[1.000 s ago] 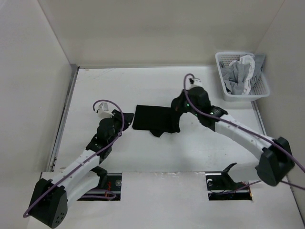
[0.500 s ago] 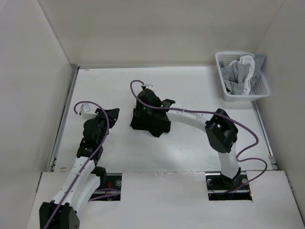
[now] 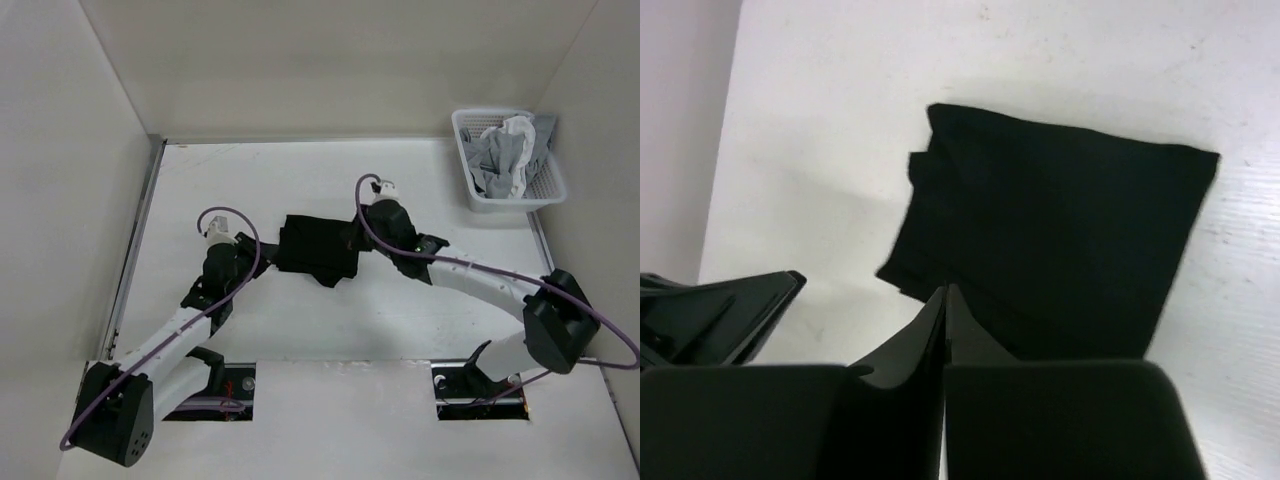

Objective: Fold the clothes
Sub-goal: Fold the tank top

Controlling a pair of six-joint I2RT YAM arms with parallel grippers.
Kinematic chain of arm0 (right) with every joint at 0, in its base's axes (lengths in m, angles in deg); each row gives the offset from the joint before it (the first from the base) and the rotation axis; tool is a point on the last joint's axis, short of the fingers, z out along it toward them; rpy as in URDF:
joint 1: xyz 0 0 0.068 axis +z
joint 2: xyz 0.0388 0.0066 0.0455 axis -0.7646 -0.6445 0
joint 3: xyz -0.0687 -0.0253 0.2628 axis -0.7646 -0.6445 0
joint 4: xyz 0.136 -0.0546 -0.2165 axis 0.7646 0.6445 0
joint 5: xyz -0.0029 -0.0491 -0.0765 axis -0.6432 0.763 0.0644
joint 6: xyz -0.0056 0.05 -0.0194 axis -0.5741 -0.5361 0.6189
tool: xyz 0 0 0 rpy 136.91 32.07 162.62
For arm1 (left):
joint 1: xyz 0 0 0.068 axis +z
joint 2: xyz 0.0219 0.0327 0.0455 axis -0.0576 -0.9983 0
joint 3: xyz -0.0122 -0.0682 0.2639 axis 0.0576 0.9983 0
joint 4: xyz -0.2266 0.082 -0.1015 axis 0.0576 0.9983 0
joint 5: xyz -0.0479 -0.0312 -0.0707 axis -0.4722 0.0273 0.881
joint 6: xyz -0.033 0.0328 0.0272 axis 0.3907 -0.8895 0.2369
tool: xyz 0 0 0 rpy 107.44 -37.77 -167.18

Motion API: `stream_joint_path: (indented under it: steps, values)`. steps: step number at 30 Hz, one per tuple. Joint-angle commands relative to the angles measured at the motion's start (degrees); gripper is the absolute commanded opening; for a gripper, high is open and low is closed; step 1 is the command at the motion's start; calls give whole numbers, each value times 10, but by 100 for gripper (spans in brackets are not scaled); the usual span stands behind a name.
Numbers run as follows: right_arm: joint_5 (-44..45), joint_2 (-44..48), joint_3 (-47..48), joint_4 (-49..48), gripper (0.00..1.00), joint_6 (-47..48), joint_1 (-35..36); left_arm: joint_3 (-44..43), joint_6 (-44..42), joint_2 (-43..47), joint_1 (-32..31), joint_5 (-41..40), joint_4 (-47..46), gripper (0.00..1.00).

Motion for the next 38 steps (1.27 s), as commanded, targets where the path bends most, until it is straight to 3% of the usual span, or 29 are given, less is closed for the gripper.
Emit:
stream_joint_path:
  steps: [1,3,8,12,18,38]
  values:
    - [31,70,-89,-81,1,41,4,-9,-46,5,-25,-29,-28,24]
    - [46,130,-153,-113,11,51,-18,3,-61,30,-20,-58,6,25]
    - [62,214,-252,-180,47,46,-94,33,-92,83,3,-118,73,37]
    - [62,212,-258,-214,61,31,-150,25,-108,71,45,-117,109,46]
    - [67,181,-317,-317,63,16,-200,-4,-117,34,78,-114,147,53]
    - [27,179,-336,-316,65,-4,-223,-39,-124,-17,71,-91,128,53]
